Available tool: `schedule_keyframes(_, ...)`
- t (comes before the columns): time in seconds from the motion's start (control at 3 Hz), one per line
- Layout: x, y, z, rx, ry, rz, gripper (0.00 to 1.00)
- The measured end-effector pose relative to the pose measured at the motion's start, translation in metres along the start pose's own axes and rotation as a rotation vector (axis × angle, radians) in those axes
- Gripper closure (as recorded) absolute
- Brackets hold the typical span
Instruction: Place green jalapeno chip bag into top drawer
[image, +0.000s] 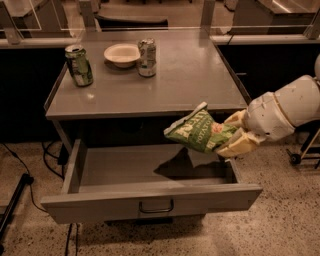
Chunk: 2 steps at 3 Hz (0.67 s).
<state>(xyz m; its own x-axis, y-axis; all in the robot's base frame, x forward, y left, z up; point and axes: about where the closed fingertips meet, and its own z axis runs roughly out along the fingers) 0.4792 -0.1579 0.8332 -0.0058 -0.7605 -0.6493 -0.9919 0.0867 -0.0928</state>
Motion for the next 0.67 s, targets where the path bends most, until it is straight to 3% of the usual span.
schedule_keyframes(0.67, -0.013, -0.003, 0.069, -0.062, -0.022, -0.041, 1.0)
